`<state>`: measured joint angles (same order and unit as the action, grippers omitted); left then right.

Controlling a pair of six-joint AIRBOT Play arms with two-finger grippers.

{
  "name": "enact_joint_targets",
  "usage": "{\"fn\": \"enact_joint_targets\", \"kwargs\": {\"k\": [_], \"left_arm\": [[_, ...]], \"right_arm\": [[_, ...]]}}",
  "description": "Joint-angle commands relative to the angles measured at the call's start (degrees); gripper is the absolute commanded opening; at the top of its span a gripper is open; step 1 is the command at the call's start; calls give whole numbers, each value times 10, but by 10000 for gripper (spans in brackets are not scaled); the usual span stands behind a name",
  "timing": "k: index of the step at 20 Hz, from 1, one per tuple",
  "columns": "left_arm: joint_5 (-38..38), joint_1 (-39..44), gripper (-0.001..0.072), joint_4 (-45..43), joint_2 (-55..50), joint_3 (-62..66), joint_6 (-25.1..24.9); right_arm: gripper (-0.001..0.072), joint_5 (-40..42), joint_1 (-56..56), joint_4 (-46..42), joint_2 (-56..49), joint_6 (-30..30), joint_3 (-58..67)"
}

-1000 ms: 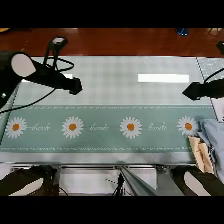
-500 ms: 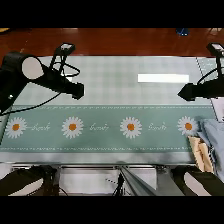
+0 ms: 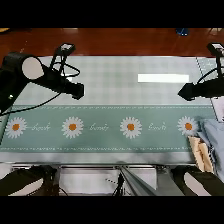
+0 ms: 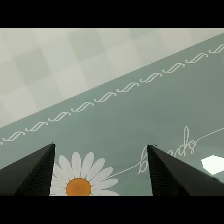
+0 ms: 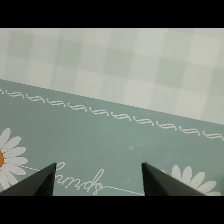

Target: Fold the shirts.

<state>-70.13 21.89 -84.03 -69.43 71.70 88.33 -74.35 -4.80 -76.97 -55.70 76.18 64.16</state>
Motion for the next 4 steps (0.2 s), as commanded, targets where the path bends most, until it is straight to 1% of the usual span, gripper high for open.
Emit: {"fn": "enact_joint_targets", "kwargs": {"k": [1, 4], "left_arm": [[0, 0, 717, 0, 0, 0, 0], [0, 0, 717, 0, 0, 0, 0]], "right_arm": [[601, 0, 0, 0, 0, 0, 0], [601, 0, 0, 0, 0, 0, 0]]}}
